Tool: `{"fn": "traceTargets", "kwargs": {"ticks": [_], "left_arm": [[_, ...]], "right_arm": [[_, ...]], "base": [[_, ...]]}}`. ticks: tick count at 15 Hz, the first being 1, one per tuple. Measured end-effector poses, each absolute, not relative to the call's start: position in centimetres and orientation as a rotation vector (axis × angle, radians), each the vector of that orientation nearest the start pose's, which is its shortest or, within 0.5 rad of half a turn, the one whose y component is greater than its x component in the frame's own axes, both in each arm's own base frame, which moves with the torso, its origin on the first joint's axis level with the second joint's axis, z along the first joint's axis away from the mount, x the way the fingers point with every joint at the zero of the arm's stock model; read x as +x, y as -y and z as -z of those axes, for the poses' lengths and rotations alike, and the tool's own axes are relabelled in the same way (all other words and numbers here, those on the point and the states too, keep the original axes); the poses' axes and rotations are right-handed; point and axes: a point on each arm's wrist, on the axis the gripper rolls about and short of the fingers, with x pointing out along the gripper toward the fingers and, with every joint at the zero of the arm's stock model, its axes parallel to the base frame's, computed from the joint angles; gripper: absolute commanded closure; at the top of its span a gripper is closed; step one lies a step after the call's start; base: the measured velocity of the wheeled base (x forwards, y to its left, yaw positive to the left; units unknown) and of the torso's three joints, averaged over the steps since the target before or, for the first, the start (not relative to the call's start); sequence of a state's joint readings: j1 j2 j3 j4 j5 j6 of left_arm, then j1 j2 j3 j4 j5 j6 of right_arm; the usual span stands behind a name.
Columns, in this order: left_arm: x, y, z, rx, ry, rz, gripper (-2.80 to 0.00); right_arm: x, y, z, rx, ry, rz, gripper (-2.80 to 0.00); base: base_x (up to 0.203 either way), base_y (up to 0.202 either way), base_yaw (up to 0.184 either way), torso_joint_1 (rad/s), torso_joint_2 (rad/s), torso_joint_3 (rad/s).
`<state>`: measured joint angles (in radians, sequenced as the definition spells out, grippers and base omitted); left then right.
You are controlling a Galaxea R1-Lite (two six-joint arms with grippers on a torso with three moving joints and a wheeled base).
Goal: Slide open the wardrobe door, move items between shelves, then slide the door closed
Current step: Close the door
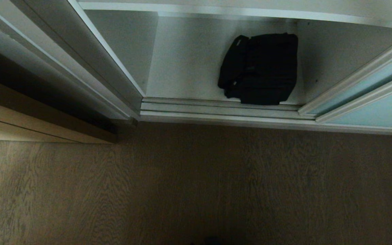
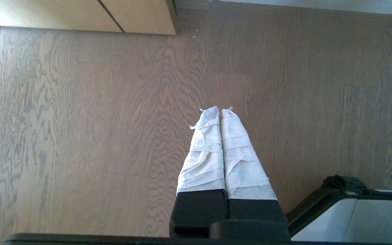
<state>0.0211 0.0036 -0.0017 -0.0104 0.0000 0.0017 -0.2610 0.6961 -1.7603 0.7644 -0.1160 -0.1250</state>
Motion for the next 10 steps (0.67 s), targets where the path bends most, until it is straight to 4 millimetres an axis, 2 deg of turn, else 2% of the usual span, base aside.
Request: {"fn": "traceTargets", "kwargs": {"ticks": [3,6,10], "left_arm": [[-2.3,0.0,-7.7,0.002,0.008,-0.021,0.0],[-2.3,0.0,-7.7,0.002,0.008,-0.021,0.0],[-2.3,0.0,-7.7,0.002,0.008,-0.021,0.0]], "right_arm": [[-10.8,-2.6,-42.3,0.1,0.369,0.504,0.0],[-9.5,-2.0,-43.1,0.239,0.417,0.658,0.0],[-7.1,-1.0,-43.5,0.372,0.416,0.749,0.0]], "base": [[0.0,0.0,0.0,0.0,0.0,0.0],[0.0,0.0,0.0,0.0,0.0,0.0],[0.0,0.0,0.0,0.0,0.0,0.0]]}}
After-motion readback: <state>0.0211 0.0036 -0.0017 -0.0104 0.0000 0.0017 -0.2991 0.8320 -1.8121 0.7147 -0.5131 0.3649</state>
